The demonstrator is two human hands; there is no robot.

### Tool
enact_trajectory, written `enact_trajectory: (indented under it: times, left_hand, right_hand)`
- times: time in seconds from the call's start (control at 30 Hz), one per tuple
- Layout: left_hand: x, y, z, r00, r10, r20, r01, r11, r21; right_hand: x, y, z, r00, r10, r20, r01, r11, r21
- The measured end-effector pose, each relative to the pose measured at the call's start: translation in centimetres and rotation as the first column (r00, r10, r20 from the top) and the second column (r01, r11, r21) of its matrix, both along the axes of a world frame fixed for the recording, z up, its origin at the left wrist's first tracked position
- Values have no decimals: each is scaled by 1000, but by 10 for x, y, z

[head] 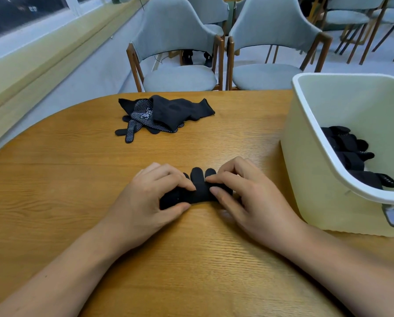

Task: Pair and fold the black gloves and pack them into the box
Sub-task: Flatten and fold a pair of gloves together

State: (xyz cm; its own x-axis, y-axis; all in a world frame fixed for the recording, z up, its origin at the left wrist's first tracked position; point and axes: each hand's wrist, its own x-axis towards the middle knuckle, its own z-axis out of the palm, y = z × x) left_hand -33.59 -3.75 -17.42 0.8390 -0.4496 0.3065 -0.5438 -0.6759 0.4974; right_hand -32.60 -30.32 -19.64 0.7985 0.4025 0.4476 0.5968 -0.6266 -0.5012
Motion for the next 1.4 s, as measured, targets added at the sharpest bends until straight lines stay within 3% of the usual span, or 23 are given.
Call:
enact_trajectory:
  times: [0.17,0.5,0.8,1.13,1.4]
  left_hand:
    - [1,1,-1,999,17,34,-17,1000,-1]
    - [-3,-3,1,997,80,-1,-80,995,-57]
    - [1,-1,1,984,149,97,-135,981,-137]
    - [7,0,-7,977,140,159,-139,990,-16]
    - [9,1,-12,983,108,146,-122,988,91]
  right_hand:
    - [0,0,1,999,31,-20,-32,997,-76]
    - [-3,-2,11,992,99,-81,-102,994,-34]
    - [2,-2,4,993,14,-113,-6,997,74]
    - [10,2,0,992,-117,-51,122,985,124]
    - [11,-3,-2,996,-88,-19,89,990,113]
